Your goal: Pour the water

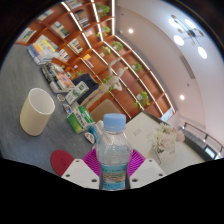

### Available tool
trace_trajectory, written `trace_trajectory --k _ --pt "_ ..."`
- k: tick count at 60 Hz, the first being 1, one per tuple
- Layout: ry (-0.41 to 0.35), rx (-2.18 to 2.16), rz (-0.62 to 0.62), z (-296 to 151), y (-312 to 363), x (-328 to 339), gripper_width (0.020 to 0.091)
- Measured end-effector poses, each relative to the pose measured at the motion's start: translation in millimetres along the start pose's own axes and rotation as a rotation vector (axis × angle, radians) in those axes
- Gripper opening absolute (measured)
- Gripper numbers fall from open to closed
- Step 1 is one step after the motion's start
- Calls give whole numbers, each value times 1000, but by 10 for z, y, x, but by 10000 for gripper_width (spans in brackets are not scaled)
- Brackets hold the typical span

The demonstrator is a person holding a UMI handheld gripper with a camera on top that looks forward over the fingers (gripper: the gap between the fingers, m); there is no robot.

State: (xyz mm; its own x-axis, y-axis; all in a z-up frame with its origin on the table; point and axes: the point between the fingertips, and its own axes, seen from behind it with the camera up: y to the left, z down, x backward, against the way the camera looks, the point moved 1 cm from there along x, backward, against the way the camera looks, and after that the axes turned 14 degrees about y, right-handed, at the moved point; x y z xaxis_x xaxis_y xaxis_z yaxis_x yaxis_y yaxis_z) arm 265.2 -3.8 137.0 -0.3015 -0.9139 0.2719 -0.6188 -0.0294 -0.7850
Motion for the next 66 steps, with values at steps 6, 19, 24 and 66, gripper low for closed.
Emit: trace_trajectory --k 6,19,24,66 --pt "-29 196 64 -319 138 14 291" --pt "-86 643 230 -754 464 87 308" --pt "-96 826 319 -837 505 85 309" --pt "-115 555 267 -961 181 225 310"
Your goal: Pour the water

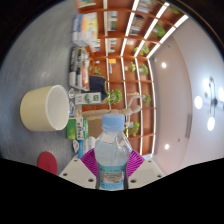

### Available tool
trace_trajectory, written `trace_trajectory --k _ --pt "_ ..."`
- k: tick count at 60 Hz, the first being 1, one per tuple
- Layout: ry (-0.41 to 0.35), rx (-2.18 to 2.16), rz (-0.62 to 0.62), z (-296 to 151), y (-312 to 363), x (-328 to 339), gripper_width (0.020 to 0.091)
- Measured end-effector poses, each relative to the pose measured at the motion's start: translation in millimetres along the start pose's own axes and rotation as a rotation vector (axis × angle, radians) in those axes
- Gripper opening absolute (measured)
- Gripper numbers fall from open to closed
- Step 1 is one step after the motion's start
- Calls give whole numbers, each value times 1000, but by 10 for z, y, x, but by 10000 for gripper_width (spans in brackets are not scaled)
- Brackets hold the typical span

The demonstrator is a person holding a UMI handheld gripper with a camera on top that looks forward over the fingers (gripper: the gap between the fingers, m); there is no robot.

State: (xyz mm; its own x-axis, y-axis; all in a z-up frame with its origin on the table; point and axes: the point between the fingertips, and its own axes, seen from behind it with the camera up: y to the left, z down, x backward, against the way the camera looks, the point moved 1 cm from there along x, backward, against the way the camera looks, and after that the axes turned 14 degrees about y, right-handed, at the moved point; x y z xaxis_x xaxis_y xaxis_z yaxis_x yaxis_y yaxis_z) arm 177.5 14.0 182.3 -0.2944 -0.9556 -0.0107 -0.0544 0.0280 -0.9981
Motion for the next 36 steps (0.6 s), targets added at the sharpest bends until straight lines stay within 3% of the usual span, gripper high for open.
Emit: trace_trajectory --k 2,13,19,36 --pt "16 -122 -33 58 -6 14 311" --pt "-3 -890 -500 188 197 6 331" --pt "10 -1212 -692 218 389 -14 331" --pt "53 -1361 -706 425 874 -189 331"
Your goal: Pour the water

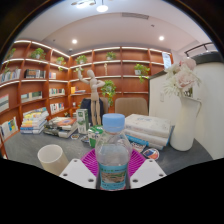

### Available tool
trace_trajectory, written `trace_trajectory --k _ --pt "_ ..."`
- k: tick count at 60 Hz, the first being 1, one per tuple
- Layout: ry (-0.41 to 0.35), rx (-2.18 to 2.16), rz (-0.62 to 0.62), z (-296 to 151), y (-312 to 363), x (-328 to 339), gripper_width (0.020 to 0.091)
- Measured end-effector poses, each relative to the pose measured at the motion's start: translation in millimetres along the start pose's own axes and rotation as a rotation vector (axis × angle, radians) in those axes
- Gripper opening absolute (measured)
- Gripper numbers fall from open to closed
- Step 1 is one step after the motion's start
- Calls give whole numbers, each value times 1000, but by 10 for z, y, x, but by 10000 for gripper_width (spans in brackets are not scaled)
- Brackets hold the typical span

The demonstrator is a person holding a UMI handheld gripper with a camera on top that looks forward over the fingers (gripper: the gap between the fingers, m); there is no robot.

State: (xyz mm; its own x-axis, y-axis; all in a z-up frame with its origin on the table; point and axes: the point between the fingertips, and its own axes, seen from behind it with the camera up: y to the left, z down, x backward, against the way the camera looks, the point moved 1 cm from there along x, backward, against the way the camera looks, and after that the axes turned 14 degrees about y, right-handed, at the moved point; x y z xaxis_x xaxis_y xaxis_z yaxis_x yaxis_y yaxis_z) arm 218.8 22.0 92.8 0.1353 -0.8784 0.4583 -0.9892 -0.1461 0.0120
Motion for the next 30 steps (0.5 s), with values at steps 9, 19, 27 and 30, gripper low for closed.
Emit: trace_trajectory --k 9,19,27,30 --pt "22 34 23 150 -18 -36 331" --pt "4 33 50 137 -30 -22 366" --pt "-13 27 51 140 -39 1 483" --pt "31 24 69 232 -77 5 561"
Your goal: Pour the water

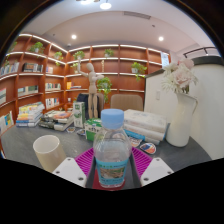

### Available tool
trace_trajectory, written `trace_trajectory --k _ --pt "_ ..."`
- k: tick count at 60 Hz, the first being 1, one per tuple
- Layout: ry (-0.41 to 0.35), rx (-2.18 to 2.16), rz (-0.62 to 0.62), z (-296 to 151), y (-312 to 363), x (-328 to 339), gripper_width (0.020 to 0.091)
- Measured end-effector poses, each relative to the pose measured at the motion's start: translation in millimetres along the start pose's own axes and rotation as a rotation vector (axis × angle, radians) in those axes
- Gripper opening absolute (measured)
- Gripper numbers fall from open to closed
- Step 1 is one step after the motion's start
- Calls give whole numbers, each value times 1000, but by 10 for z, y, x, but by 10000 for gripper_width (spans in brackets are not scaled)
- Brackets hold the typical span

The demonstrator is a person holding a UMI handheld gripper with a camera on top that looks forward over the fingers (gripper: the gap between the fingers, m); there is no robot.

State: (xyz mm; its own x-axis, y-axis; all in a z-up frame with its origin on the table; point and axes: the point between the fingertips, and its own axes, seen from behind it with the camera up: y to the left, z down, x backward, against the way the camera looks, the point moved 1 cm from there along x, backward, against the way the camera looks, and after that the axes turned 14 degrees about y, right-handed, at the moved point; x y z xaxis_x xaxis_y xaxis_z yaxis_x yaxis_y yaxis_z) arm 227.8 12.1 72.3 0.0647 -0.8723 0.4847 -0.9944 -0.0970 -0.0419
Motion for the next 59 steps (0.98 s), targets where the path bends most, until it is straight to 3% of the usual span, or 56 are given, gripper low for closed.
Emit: trace_trajectory --k 4,7,16,33,59 --pt "32 -5 27 70 -56 61 693" --pt "37 -11 29 127 -59 144 739" --pt "57 -61 25 278 -6 538 765" --pt "-23 -60 78 132 69 1390 788" --pt "-76 -83 100 -64 48 1785 791"
